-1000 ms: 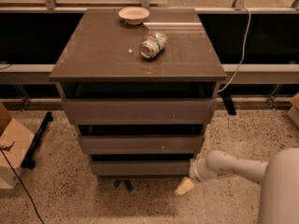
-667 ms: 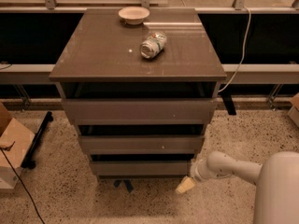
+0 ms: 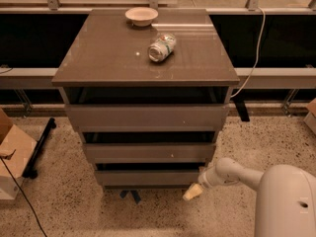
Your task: Open bottom drawer
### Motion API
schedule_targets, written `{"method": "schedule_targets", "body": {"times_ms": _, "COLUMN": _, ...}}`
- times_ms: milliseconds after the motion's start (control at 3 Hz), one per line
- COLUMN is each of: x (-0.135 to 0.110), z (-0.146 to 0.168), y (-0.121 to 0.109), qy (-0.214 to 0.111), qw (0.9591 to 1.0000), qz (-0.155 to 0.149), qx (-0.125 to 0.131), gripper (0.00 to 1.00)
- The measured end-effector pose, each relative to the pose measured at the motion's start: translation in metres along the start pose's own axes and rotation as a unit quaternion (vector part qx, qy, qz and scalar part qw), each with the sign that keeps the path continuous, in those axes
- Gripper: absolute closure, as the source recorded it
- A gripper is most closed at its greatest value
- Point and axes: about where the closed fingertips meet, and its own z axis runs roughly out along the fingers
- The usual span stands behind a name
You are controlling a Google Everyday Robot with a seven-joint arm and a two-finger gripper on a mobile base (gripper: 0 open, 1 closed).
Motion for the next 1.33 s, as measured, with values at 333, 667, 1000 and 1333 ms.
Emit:
{"method": "schedule_targets", "body": {"times_ms": 333, "x": -0.008, "z": 0.035, "y": -0.007, "qy": -0.005, "qw": 0.9995, "qz": 0.002, "qx": -0.030, "gripper": 0.00}}
{"method": "schedule_targets", "body": {"times_ms": 667, "x": -0.013, "z": 0.055, "y": -0.010, "qy": -0.006, "qw": 0.9989, "qz": 0.002, "qx": -0.047, "gripper": 0.00}}
{"method": "schedule_targets", "body": {"times_ms": 1000, "x": -0.011, "z": 0.070, "y": -0.013, "qy": -0.002, "qw": 0.9977, "qz": 0.013, "qx": -0.066, "gripper": 0.27}}
{"method": "schedule_targets", "body": {"times_ms": 1333, "x": -0.011, "z": 0.069, "y": -0.013, "qy": -0.002, "qw": 0.9977, "qz": 0.013, "qx": -0.066, "gripper": 0.50}}
